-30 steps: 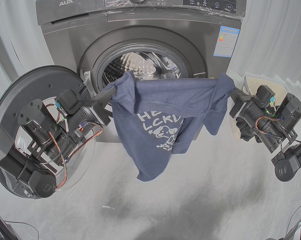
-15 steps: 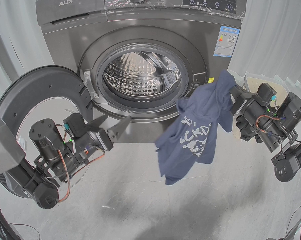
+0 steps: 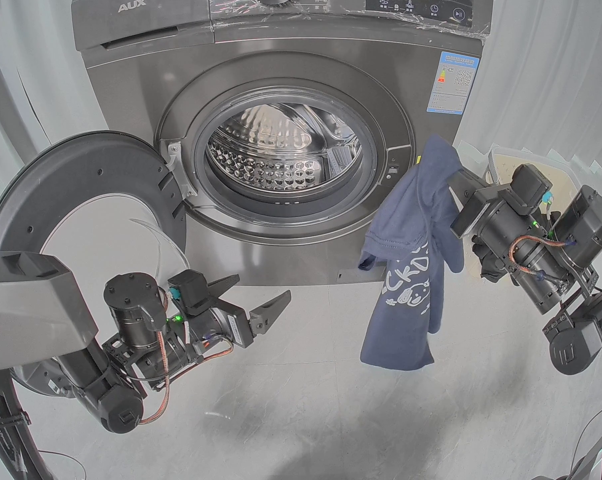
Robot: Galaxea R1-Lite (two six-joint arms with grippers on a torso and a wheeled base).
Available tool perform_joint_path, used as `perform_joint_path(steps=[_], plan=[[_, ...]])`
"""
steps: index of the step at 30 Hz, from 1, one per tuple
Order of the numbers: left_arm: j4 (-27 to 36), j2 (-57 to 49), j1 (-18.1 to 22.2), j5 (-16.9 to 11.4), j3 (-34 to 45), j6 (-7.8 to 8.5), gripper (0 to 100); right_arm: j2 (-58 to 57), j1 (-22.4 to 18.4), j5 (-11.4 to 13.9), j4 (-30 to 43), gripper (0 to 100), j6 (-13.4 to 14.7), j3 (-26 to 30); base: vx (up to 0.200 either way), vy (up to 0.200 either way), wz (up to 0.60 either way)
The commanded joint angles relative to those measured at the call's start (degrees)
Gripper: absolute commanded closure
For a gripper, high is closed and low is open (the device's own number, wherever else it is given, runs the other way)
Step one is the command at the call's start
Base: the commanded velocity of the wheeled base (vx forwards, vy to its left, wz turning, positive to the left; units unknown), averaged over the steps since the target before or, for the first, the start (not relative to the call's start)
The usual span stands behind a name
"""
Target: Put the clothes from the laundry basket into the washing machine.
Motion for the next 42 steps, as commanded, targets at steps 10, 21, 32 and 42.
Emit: perform_joint_path(steps=[10,21,32,42], plan=[[-0.1,8.3,-2.52,-1.1,-4.6,2.95,0,-1.65,3.68,1.36,-0.01,100,-0.07,1.53,0.0,0.0,0.0],[-0.1,13.22,-3.23,-1.36,-8.2,5.23,0,-1.38,5.7,0.57,-0.01,100,0.02,1.18,0.0,0.0,0.0],[-0.1,15.16,-6.74,-1.18,-9.43,6.82,0,0.9,6.84,-2.15,-0.01,100,0.02,-0.05,0.0,0.0,0.0],[-0.01,20.96,-6.22,-0.66,-16.99,8.66,0,0.81,7.37,-2.51,-0.01,100,0.02,-0.05,0.0,0.0,0.0]])
